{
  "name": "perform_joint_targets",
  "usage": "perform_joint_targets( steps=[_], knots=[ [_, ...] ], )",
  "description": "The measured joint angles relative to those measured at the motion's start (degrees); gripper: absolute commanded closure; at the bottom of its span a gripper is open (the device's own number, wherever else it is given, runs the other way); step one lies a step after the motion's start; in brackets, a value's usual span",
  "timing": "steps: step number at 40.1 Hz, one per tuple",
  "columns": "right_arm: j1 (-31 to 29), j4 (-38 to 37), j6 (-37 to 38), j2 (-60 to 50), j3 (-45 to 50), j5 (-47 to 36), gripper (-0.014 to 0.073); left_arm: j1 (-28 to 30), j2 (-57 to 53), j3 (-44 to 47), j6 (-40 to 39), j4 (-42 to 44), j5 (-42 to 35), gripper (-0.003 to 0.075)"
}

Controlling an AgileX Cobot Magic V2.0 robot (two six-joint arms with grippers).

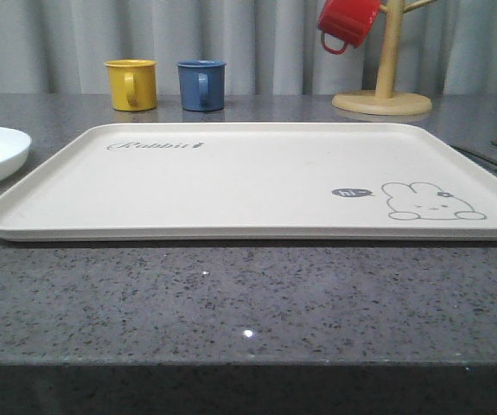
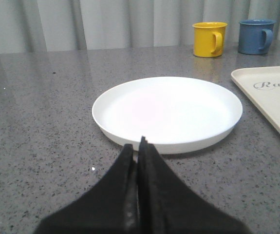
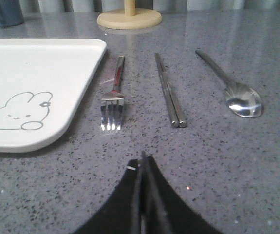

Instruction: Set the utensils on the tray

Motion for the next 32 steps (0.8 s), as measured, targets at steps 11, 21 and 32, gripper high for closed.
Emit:
perform_joint_targets(
  steps=[11, 21, 32],
  knots=[
    [0.0, 0.0, 0.0, 0.0, -2.63, -3.5, 0.0662, 0.0, 0.0, -0.71, 0.0, 0.13, -15.28, 0.0738],
    [0.0, 0.0, 0.0, 2.42, -20.29, -0.75, 0.0662, 0.0, 4.09, -15.14, 0.0, 8.66, -11.2, 0.0738],
    [0.0, 0.0, 0.0, 19.05, -32.73, 7.09, 0.0662, 0.0, 20.88, -27.87, 0.0, 10.94, 0.09, 0.0738]
  ],
)
